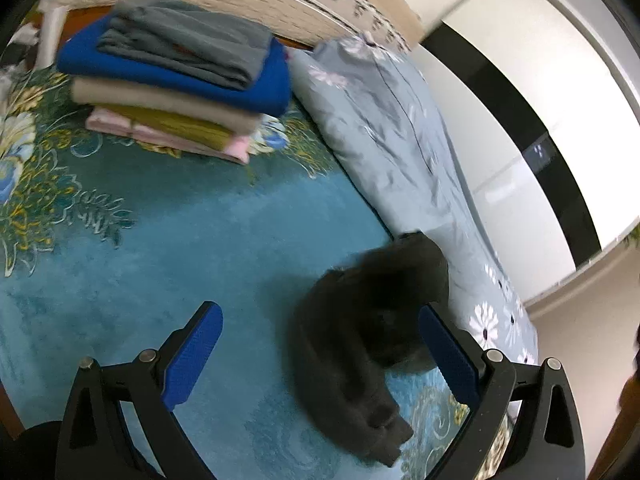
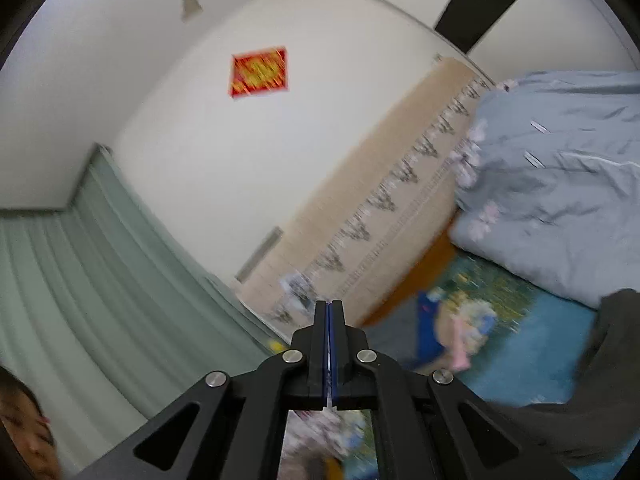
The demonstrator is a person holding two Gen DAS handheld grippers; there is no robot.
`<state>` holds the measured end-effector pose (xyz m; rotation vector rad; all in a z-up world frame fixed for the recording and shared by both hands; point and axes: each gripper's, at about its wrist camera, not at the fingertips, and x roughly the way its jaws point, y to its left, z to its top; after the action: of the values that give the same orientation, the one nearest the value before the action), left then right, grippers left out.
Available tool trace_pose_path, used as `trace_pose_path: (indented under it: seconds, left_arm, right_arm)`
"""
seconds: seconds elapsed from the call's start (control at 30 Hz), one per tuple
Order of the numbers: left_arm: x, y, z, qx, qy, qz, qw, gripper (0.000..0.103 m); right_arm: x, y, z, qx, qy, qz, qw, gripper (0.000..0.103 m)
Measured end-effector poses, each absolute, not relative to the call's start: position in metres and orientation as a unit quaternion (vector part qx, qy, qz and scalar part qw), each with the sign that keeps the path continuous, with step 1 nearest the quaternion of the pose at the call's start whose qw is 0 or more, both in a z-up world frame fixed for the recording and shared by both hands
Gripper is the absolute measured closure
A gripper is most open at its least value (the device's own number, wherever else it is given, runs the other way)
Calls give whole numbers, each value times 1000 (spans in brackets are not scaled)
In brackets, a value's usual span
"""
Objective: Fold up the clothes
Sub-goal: 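Lift the grey sweatpants with the right gripper and shake them out, then grasp the sweatpants leg with the left gripper while the right gripper holds the waistband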
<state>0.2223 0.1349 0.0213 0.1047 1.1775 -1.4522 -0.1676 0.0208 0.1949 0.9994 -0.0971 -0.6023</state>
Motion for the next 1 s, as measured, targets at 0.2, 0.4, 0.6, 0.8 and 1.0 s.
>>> trace_pose_path:
  seconds: [0.2, 0.4, 0.6, 0.8, 1.0]
  left_arm:
    - [213, 131, -6, 77, 531, -605, 588, 4]
    - [164, 120, -35, 167, 539, -603, 564, 4]
    - [123, 111, -82, 217, 597, -553, 539, 5]
    - [99, 100, -116, 257, 637, -517, 511, 16]
    - [114, 101, -130, 253, 661, -499, 500, 95]
  right_arm:
    - [-156, 10, 143, 500, 19, -324, 803, 99]
    - [-166, 15, 20, 584, 104, -380, 710, 92]
    - [-182, 28, -32, 641, 92, -377, 662, 61]
    - [-200, 34, -45, 648, 95, -386, 649, 54]
    - [-175, 27, -38, 633, 128, -381, 662, 50]
